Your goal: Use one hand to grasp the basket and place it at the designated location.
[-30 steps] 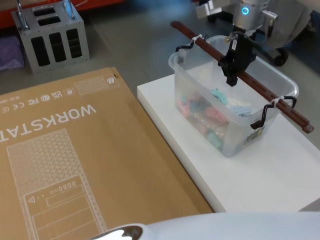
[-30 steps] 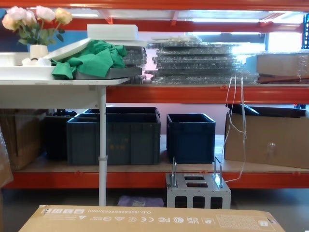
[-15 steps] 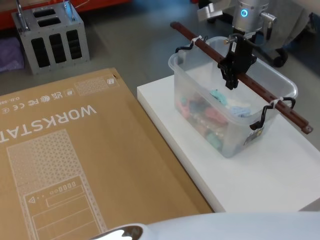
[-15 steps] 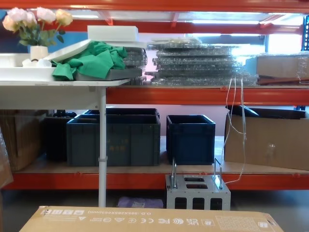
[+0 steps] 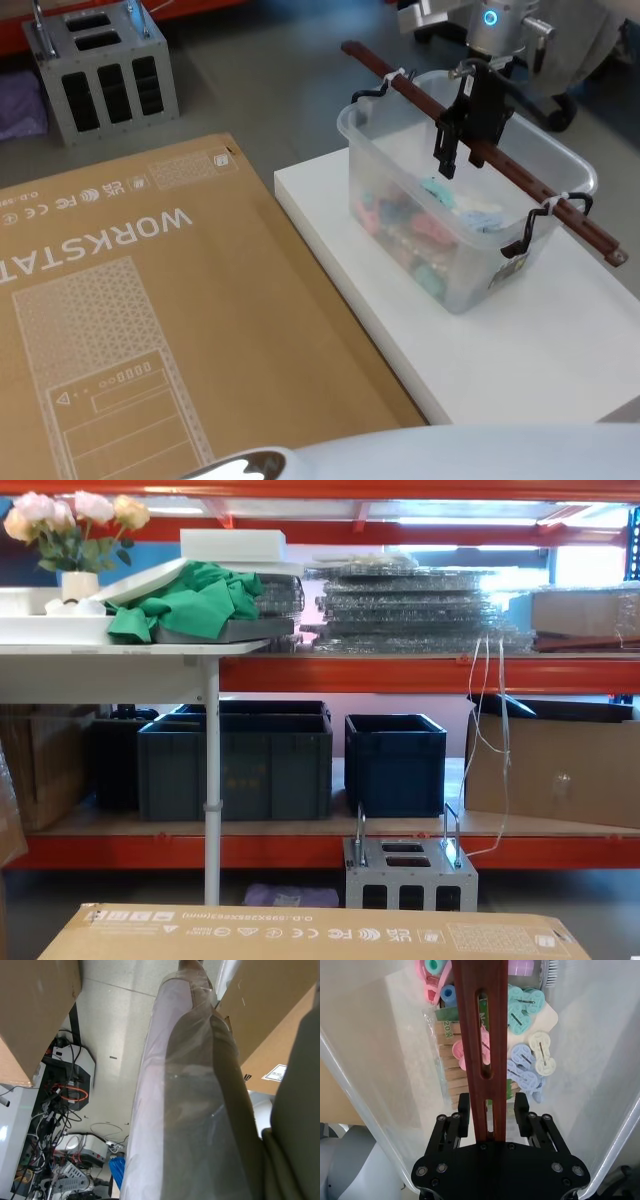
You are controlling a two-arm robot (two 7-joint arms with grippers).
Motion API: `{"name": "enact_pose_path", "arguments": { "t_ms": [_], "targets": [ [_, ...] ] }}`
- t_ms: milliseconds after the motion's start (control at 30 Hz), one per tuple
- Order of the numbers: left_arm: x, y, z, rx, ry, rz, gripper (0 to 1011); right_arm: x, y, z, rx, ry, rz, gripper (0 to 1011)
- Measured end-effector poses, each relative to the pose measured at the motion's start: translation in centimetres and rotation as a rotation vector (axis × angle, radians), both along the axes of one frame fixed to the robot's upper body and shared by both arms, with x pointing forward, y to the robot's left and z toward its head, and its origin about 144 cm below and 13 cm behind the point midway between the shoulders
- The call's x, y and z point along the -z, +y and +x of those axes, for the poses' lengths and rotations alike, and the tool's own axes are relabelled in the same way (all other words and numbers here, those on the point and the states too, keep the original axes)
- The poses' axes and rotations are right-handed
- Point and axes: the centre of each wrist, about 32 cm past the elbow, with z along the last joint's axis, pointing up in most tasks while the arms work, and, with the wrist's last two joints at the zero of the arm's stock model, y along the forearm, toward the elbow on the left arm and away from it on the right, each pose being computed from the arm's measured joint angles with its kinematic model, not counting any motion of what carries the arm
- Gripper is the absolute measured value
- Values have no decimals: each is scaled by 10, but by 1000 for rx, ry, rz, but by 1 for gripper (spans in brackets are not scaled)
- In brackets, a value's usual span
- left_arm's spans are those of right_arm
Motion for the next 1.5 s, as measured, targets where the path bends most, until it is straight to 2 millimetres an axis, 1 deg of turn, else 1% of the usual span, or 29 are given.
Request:
{"name": "enact_pose_path", "arguments": {
  "t_ms": [67,133,200,233,267,300,567,633,767,967,1100,1167,1367,1500],
  "targets": [
    [0,0,0,0,0,0,0,-1,0,0,0,-2,0,582],
    [0,0,0,0,0,0,0,-1,-1,0,-1,-5,0,666],
    [0,0,0,0,0,0,0,-2,-1,0,-2,-6,0,700],
    [0,0,0,0,0,0,0,-2,-1,1,-3,-8,0,745],
    [0,0,0,0,0,0,0,-2,-1,1,-4,-9,-1,753],
    [0,0,0,0,0,0,0,-3,-1,1,-5,-10,-2,817],
    [0,0,0,0,0,0,0,-6,-2,0,-10,-24,0,1001],
    [0,0,0,0,0,0,0,-8,-2,-1,-12,-31,1,1001],
    [0,0,0,0,0,0,0,-22,-5,-6,-9,-68,22,1001],
    [0,0,0,0,0,0,0,-47,-11,-14,2,-130,48,1001],
    [0,0,0,0,0,0,0,-55,-12,-16,6,-147,55,1001],
    [0,0,0,0,0,0,0,-63,-14,-20,9,-169,61,1001],
    [0,0,0,0,0,0,0,-79,-17,-26,20,-209,72,1001],
    [0,0,0,0,0,0,0,-83,-17,-28,21,-218,74,1001]
  ]
}}
